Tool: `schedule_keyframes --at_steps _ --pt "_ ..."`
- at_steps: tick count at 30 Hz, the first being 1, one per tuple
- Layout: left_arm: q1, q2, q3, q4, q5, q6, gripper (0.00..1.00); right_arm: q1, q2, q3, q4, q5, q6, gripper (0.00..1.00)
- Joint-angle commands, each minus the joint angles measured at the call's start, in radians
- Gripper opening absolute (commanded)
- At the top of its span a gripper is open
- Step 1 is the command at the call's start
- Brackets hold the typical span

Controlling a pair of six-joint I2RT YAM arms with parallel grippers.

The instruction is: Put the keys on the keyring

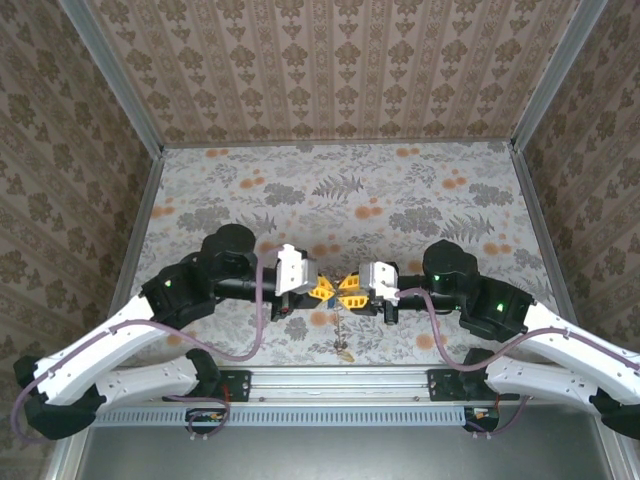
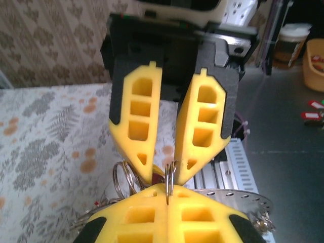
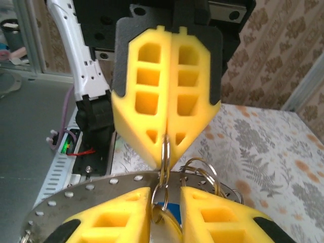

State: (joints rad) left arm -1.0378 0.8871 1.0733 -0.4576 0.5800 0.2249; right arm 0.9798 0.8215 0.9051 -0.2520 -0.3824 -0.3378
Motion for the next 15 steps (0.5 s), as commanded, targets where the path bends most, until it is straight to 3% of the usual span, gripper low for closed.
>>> schedule_keyframes --at_steps 1,10,15 --pt "0.009 -0.03 -0.001 0.142 0.123 -0.04 0.0 0.003 -0.007 0.002 0.026 -0.046 0.019 0.21" --pt "0.011 -0.058 -0.068 0.229 0.123 -0.072 0.0 0.002 -0.022 0.004 0.077 -0.09 0.052 0.2" --pt "0.022 -0.061 -0.103 0.337 0.097 -0.105 0.0 0.002 -0.04 -0.005 0.082 -0.055 0.055 0.01"
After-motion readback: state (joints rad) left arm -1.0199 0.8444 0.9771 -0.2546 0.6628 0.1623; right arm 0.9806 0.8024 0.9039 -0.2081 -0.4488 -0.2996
